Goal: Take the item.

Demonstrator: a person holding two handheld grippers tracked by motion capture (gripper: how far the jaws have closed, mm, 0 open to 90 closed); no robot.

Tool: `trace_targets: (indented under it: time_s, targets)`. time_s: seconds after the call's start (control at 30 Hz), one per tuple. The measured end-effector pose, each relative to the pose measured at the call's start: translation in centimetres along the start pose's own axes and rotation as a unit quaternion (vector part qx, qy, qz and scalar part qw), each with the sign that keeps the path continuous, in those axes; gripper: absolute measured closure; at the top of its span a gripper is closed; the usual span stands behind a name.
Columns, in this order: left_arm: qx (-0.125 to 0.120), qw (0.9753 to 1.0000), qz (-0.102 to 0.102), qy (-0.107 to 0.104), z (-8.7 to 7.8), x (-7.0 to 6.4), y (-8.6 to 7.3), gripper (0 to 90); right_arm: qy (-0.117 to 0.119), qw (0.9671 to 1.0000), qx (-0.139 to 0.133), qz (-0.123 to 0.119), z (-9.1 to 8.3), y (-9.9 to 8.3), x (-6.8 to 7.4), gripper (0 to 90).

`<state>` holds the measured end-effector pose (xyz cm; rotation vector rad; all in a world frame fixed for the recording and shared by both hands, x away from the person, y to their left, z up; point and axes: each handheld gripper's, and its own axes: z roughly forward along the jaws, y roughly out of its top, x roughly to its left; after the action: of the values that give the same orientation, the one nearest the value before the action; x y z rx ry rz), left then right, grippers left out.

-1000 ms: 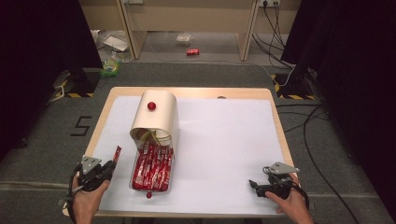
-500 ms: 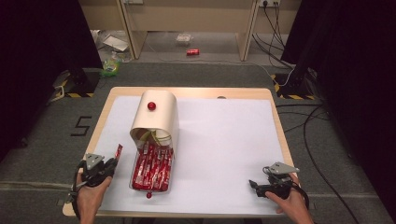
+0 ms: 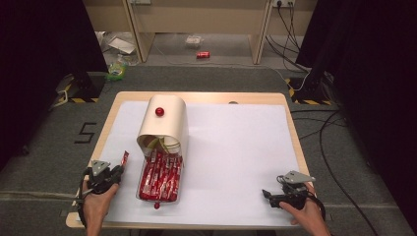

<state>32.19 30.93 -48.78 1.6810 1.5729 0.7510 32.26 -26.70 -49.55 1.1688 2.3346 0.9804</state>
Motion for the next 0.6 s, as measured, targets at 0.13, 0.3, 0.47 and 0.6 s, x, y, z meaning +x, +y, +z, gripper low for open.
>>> trace_targets:
  time_s: [0.13, 0.3, 0.47, 0.6]
  targets:
    - [0.000, 1.0000, -0.002, -0.002, 0.4, 0.1, 0.0, 83.0, 0.000, 1.0000, 0.000, 0.000, 0.0, 0.0, 0.0, 13.2]
    - [0.002, 1.0000, -0.002, -0.002, 0.7, 0.1, 0.2, 82.9, 0.000, 1.0000, 0.000, -0.001, 0.0, 0.0, 0.0, 13.1]
    - [0.005, 1.0000, -0.004, -0.004, 1.1, 0.4, 0.2, 82.6, 0.000, 1.0000, 0.000, -0.001, 0.0, 0.0, 0.0, 13.1]
    - [0.008, 1.0000, 0.000, -0.004, 1.6, 0.4, 0.2, 82.5, 0.001, 1.0000, 0.000, -0.001, 0.0, 0.0, 0.0, 13.1]
